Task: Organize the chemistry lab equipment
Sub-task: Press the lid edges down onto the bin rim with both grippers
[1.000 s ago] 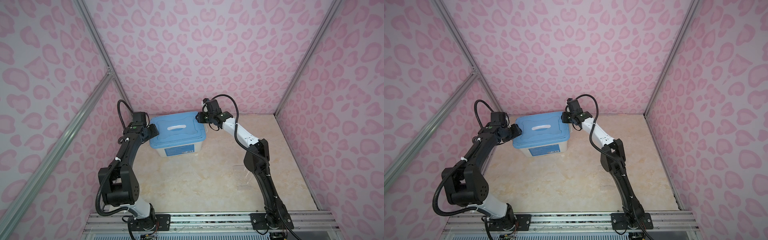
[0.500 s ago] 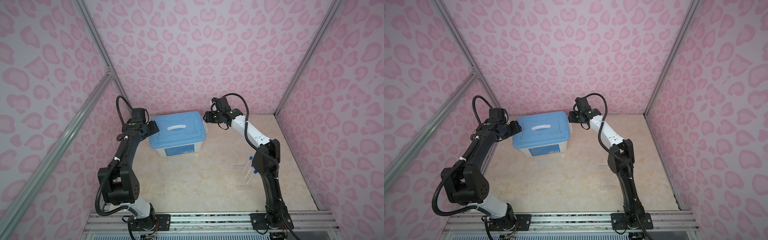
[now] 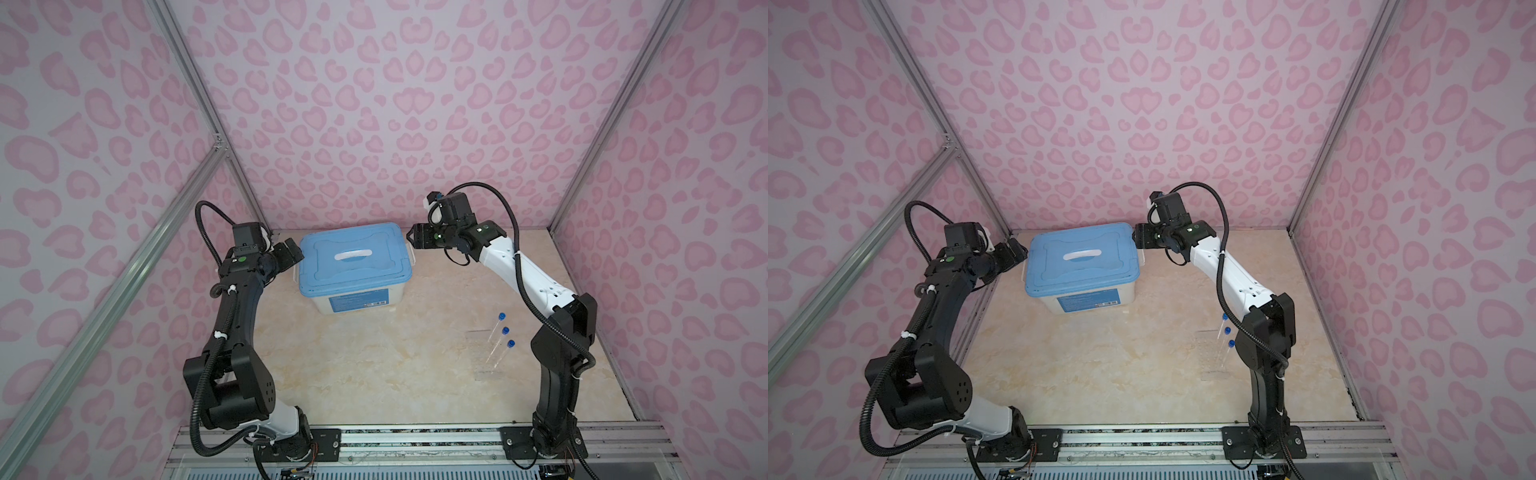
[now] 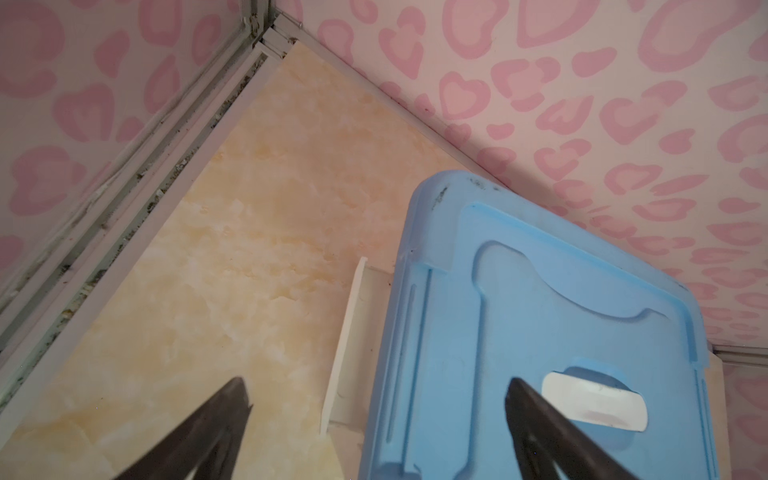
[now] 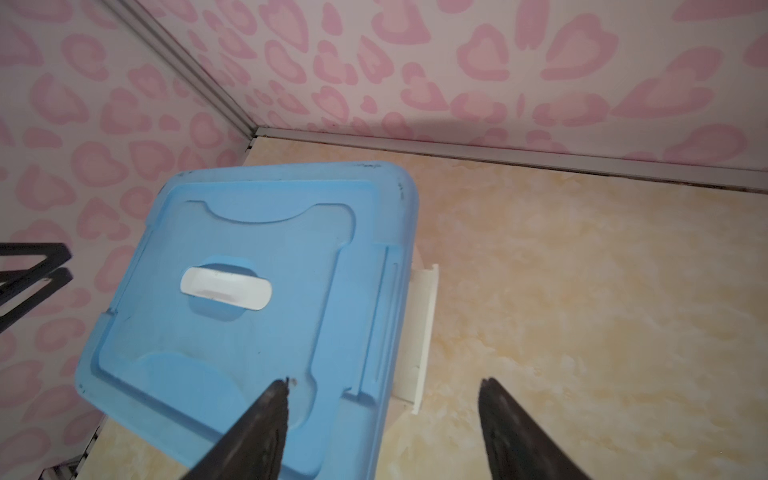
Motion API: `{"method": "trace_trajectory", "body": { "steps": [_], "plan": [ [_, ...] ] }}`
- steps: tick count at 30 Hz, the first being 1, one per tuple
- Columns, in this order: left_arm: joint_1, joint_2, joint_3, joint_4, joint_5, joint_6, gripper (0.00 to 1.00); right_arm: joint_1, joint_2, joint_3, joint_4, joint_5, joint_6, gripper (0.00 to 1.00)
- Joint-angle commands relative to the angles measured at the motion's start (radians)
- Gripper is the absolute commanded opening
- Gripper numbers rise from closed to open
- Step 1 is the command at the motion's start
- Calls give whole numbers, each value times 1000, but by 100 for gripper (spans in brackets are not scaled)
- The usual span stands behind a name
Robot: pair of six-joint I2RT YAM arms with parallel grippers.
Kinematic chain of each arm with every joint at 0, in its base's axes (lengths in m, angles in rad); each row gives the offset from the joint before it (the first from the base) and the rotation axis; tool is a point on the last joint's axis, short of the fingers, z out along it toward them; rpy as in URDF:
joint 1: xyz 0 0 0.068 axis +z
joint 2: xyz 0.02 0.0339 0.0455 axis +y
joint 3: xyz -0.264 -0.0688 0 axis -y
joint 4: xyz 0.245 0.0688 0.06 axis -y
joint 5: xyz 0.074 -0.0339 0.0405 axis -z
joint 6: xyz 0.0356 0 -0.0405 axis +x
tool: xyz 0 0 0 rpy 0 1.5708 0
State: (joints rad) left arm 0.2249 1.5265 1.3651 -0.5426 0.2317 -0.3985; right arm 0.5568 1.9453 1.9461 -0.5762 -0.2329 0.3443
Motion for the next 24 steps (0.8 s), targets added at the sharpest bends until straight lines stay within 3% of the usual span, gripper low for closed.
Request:
{"method": "trace_trajectory", "body": {
  "steps": [1,5,11,19,21,24],
  "plan": [
    [0,22,-28,129,121,-13,98,52,-5,-29,45,29,-60,72],
    [1,60,-58,171,154,-38,99,109,53,12,22,80,-103,70],
    [1,77,-94,154,112,-62,99,131,152,110,-63,112,-128,69],
    [-1,91,-165,242,223,-100,99,132,205,104,-81,88,-118,67],
    [-1,81,-160,242,230,-96,95,134,213,100,-90,90,-120,67],
    [-3,68,-144,219,212,-92,81,137,213,77,-87,93,-118,66]
  ]
}}
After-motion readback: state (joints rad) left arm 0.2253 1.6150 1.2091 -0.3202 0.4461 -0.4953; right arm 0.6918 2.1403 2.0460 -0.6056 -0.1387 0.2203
